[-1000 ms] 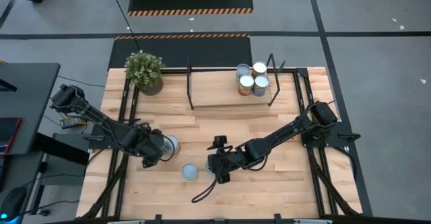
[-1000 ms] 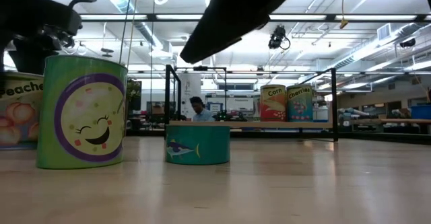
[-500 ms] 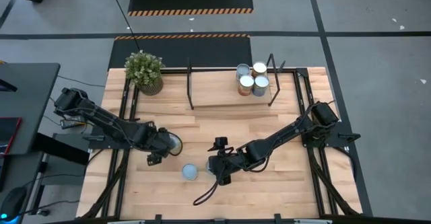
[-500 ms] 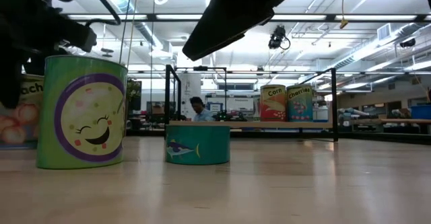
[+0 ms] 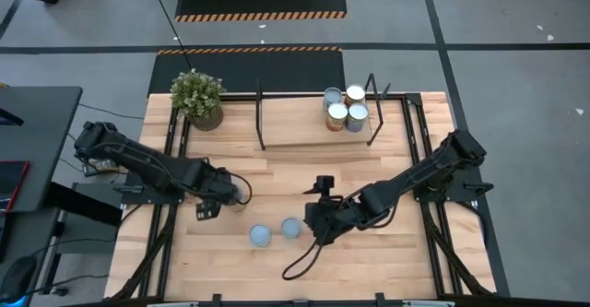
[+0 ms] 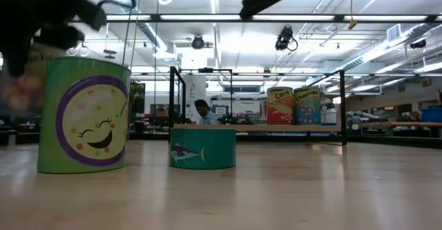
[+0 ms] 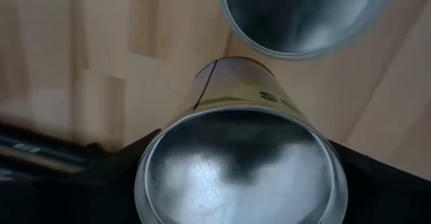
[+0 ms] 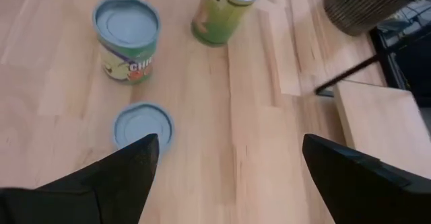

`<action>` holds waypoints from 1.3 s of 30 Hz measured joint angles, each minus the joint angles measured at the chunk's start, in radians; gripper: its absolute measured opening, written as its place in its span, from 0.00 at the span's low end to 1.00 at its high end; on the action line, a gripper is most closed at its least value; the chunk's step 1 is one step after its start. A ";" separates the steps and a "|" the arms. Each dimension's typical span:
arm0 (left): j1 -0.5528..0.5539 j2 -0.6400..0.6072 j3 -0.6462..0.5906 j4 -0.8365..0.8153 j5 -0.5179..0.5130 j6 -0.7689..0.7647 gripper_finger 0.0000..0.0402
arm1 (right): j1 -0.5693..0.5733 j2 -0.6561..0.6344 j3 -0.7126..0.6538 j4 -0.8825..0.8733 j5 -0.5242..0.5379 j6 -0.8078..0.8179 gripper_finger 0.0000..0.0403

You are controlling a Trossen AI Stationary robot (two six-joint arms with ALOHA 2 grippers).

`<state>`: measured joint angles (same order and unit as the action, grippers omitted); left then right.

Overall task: Pick and place cans onto a shelf
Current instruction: Put the canned peaches on the shelf

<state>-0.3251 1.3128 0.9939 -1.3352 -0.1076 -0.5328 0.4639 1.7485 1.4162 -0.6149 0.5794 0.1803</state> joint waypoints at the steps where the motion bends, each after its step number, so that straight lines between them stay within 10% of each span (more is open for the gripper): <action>1: 0.006 0.000 0.035 -0.030 -0.013 0.013 0.80 | 0.001 -0.001 0.000 -0.009 0.003 0.000 0.93; 15: 0.199 0.123 0.347 -0.007 -0.238 0.325 0.81 | -0.088 -0.137 -0.292 0.137 0.013 0.037 0.93; 29: 0.423 0.492 0.607 0.253 -0.047 0.791 0.81 | -0.190 -0.419 -0.723 0.516 -0.039 0.036 0.93; 39: 0.676 0.769 0.979 0.245 0.060 0.991 0.81 | -0.327 -0.525 -0.793 0.515 -0.084 -0.103 0.93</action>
<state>0.3511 2.0822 1.9732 -1.0907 -0.0479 0.4586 0.1366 1.2231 0.6228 -0.0997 0.4956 0.0771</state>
